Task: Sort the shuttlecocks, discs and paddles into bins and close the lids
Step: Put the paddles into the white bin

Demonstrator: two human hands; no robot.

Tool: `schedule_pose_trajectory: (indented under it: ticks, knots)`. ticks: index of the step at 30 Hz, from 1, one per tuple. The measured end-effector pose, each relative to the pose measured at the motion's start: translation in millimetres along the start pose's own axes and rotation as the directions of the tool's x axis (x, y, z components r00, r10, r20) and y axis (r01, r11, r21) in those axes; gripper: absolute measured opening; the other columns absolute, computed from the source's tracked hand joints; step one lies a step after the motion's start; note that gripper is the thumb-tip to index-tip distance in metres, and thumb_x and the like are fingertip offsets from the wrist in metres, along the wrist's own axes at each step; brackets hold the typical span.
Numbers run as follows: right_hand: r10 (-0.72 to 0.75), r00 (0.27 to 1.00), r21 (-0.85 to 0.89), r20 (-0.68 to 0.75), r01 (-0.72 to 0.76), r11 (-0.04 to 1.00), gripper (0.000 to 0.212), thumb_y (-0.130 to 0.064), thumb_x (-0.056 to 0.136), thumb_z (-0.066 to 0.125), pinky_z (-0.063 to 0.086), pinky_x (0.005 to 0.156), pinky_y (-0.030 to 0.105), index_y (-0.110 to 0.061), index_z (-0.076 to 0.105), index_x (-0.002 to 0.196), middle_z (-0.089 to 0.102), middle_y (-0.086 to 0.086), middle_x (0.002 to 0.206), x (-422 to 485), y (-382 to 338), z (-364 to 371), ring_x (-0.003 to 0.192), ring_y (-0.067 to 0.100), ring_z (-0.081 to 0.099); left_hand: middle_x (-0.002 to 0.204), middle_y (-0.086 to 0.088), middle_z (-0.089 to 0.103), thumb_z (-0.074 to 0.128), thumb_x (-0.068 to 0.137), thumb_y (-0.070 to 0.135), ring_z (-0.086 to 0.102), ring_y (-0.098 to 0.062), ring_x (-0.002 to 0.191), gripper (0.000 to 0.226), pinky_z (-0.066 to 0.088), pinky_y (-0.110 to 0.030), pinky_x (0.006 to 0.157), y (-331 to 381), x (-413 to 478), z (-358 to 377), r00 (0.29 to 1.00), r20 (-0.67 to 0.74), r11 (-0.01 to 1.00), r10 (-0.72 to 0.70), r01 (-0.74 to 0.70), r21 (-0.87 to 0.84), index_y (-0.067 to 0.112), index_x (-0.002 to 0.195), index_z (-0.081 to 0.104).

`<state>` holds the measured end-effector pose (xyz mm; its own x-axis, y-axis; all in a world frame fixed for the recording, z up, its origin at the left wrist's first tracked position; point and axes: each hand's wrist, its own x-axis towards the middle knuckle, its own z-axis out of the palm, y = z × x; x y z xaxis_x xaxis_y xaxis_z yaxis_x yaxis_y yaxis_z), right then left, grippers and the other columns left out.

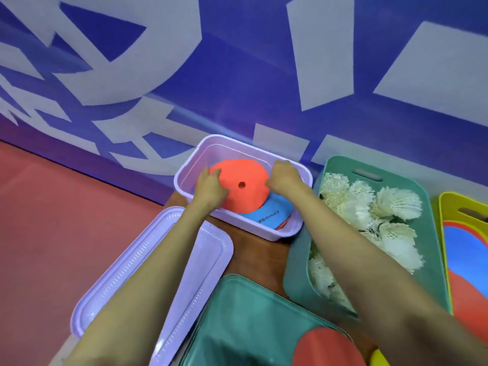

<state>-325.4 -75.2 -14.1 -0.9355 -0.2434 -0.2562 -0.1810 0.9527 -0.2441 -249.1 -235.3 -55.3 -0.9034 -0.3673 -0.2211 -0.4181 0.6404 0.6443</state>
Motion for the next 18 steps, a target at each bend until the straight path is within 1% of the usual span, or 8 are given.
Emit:
schedule_pose_trajectory:
  ticks: [2, 5, 7, 8, 10, 12, 14, 18]
  knots:
    - [-0.024, 0.999, -0.044, 0.043, 0.026, 0.999, 0.050, -0.014, 0.088, 0.054, 0.038, 0.097, 0.044, -0.004, 0.036, 0.134, 0.042, 0.021, 0.133, -5.4, 7.2, 4.7, 0.123, 0.039, 0.041, 0.148, -0.020, 0.030, 0.063, 0.082, 0.012, 0.025, -0.031, 0.139, 0.060, 0.023, -0.038, 0.113, -1.4, -6.0, 5.1, 0.997, -0.055, 0.998, 0.055, -0.056, -0.013, 0.008, 0.138, 0.043]
    - [-0.156, 0.987, -0.112, 0.043, 0.160, 0.981, 0.061, -0.024, 0.090, 0.056, 0.027, 0.106, 0.048, -0.015, 0.027, 0.143, 0.031, 0.014, 0.145, -30.7, 9.3, -4.1, 0.135, 0.034, 0.025, 0.141, -0.017, 0.039, 0.062, 0.082, 0.008, 0.033, -0.032, 0.133, 0.046, 0.025, -0.038, 0.111, 4.9, -37.9, 9.6, 0.963, -0.206, 0.984, 0.174, -0.180, -0.012, 0.007, 0.128, 0.053]
    - [-0.260, 0.965, -0.148, 0.035, 0.262, 0.954, 0.064, -0.030, 0.092, 0.055, 0.014, 0.112, 0.053, -0.020, 0.022, 0.147, 0.021, 0.006, 0.152, -56.9, 10.1, -12.3, 0.143, 0.028, 0.010, 0.137, -0.017, 0.045, 0.059, 0.082, 0.002, 0.039, -0.033, 0.128, 0.039, 0.030, -0.039, 0.107, 10.3, -67.0, 13.6, 0.910, -0.297, 0.954, 0.288, -0.298, 0.012, 0.005, 0.121, 0.058]
    - [-0.314, 0.950, -0.146, 0.009, 0.311, 0.939, 0.063, -0.031, 0.092, 0.054, 0.011, 0.114, 0.054, -0.021, 0.023, 0.147, 0.021, 0.003, 0.153, -72.2, 12.7, -15.5, 0.144, 0.026, 0.006, 0.132, -0.017, 0.049, 0.057, 0.081, 0.001, 0.044, -0.033, 0.124, 0.036, 0.035, -0.039, 0.104, 13.8, -82.8, 15.7, 0.870, -0.339, 0.930, 0.358, -0.366, 0.043, 0.005, 0.117, 0.061]
    - [-0.446, 0.887, -0.114, -0.121, 0.434, 0.894, 0.056, -0.027, 0.092, 0.055, 0.016, 0.113, 0.055, -0.018, 0.034, 0.143, 0.032, 0.006, 0.148, -107.2, 23.7, -19.8, 0.143, 0.028, 0.015, 0.123, -0.014, 0.057, 0.049, 0.081, 0.004, 0.051, -0.029, 0.114, 0.033, 0.039, -0.036, 0.097, 21.5, -116.0, 21.3, 0.798, -0.392, 0.883, 0.459, -0.460, 0.096, 0.006, 0.111, 0.064]
    - [-0.568, 0.770, -0.101, -0.289, 0.566, 0.818, 0.046, -0.021, 0.086, 0.059, 0.030, 0.106, 0.053, -0.012, 0.051, 0.130, 0.051, 0.009, 0.132, -149.0, 44.0, -20.8, 0.132, 0.032, 0.036, 0.119, -0.011, 0.060, 0.042, 0.082, 0.010, 0.053, -0.026, 0.109, 0.036, 0.039, -0.033, 0.093, 32.3, -156.8, 31.6, 0.766, -0.411, 0.861, 0.494, -0.497, 0.107, 0.007, 0.110, 0.065]
    - [-0.612, 0.683, -0.105, -0.400, 0.629, 0.770, 0.040, -0.019, 0.082, 0.060, 0.039, 0.100, 0.047, -0.012, 0.058, 0.121, 0.059, 0.008, 0.119, -181.3, 60.2, -16.1, 0.121, 0.030, 0.046, 0.117, -0.010, 0.061, 0.041, 0.082, 0.012, 0.052, -0.023, 0.107, 0.037, 0.038, -0.029, 0.095, 34.2, -188.5, 40.2, 0.771, -0.431, 0.868, 0.469, -0.491, 0.067, 0.007, 0.110, 0.064]
    - [-0.620, 0.628, -0.089, -0.470, 0.666, 0.741, 0.035, -0.020, 0.086, 0.051, 0.037, 0.102, 0.041, -0.011, 0.058, 0.119, 0.061, 0.005, 0.114, -256.0, 106.6, -5.9, 0.117, 0.023, 0.047, 0.118, -0.005, 0.058, 0.045, 0.083, 0.011, 0.050, -0.016, 0.110, 0.033, 0.034, -0.018, 0.100, 40.6, -259.9, 71.0, 0.794, -0.429, 0.868, 0.432, -0.494, -0.040, 0.009, 0.112, 0.062]
